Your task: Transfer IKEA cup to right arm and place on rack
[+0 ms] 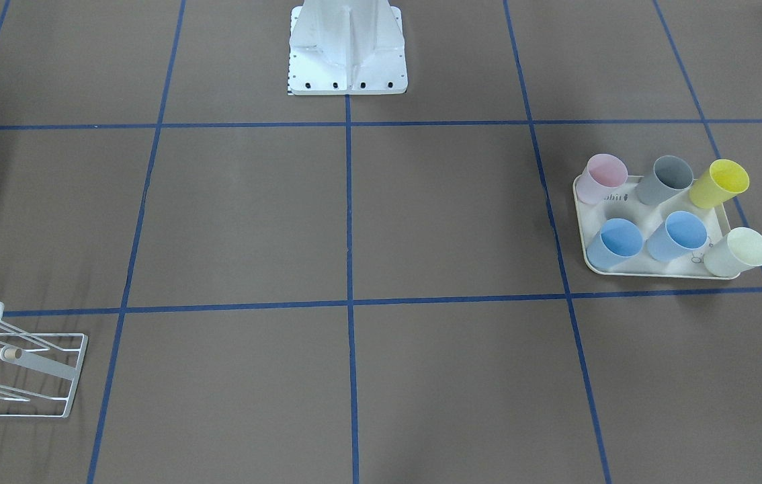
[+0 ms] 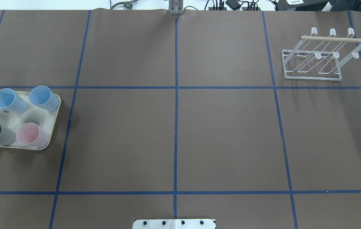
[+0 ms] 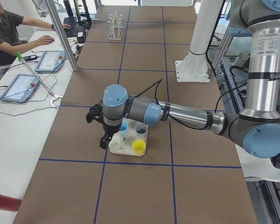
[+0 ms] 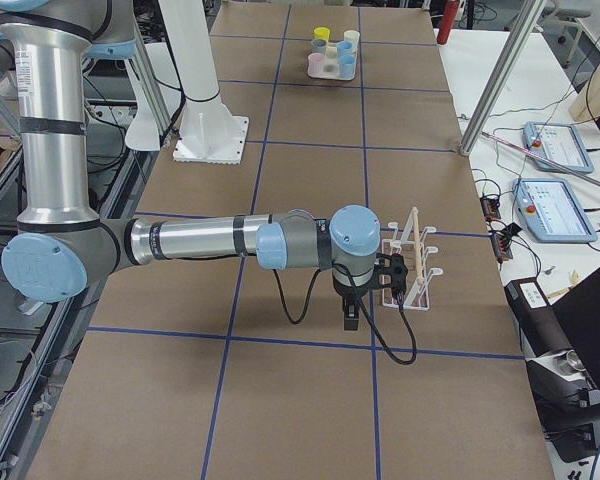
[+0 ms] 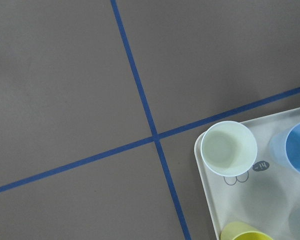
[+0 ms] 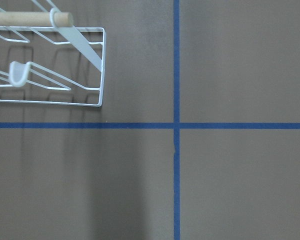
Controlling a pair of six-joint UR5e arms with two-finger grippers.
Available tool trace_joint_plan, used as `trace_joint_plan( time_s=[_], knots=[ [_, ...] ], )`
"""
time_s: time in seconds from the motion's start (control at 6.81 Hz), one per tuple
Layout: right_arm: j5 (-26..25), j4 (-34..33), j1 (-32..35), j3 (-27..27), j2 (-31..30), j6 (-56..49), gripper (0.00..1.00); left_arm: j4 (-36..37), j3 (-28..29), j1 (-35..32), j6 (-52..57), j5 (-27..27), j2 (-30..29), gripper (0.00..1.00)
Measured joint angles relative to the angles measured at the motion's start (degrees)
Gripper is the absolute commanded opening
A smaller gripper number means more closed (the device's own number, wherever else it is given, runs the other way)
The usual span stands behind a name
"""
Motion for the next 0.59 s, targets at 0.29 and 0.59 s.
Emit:
trace_joint_plan(
  time_s=[0.29,0.59],
  knots=[
    [0.0,0.1,-1.6,1.3,1.3,0.1,1.00,-2.9,1.0,0.4,-0.1,-0.5,-1.3,1.00],
    [0.6,-0.1,-2.8,4.7,2.1,0.1,1.00,-9.5,6.4,1.1,-2.9,-0.7,-1.3,1.00]
  ],
)
